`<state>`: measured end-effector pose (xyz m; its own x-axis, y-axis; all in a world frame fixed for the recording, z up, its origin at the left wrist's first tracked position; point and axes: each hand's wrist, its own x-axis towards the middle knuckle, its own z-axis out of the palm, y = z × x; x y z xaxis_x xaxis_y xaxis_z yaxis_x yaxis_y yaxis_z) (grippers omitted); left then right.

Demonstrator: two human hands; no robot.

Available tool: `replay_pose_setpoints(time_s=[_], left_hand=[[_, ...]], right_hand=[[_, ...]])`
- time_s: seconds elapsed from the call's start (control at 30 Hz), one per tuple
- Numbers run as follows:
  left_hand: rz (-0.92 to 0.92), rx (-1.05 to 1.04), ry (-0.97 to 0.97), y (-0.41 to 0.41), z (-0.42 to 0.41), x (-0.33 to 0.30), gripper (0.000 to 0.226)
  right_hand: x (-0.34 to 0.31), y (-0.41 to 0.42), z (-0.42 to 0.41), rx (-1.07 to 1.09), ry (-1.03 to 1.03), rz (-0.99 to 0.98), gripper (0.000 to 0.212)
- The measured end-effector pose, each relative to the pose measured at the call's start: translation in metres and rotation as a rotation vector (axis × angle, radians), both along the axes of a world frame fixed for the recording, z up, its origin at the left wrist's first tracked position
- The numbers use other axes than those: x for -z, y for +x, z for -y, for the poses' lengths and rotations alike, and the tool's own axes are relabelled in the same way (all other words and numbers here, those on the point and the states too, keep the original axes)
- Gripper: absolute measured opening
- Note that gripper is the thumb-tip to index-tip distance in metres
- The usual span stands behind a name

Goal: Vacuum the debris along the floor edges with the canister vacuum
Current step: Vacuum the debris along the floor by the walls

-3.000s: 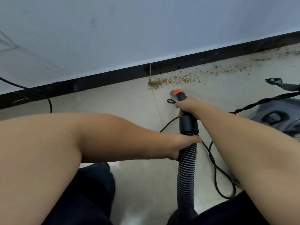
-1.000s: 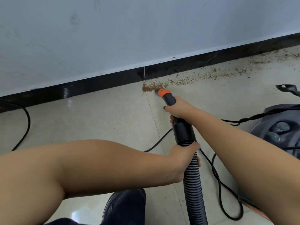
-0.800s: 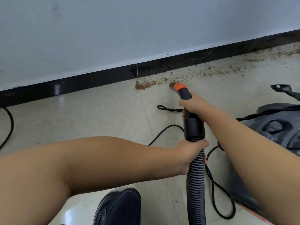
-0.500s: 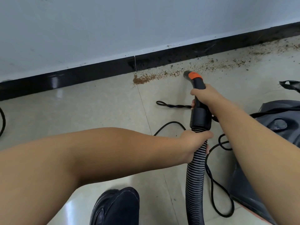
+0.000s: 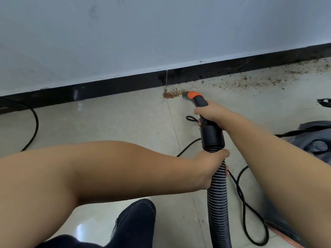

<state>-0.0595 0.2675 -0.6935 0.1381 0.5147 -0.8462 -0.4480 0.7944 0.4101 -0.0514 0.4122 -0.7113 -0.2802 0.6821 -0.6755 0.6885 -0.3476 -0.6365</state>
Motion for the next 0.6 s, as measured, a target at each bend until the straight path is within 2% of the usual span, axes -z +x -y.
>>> replay_pose_setpoints(time_s=[0.33, 0.6], left_hand=[[-0.021, -0.155, -0.033, -0.028, 0.022, 0.003, 0.012], [-0.002, -0.015, 0.019, -0.005, 0.000, 0.008, 0.015]], right_hand=[[0.009, -0.054, 0.025, -0.151, -0.041, -0.038, 0.030], [0.007, -0.006, -0.003, 0.013, 0.007, 0.024, 0.028]])
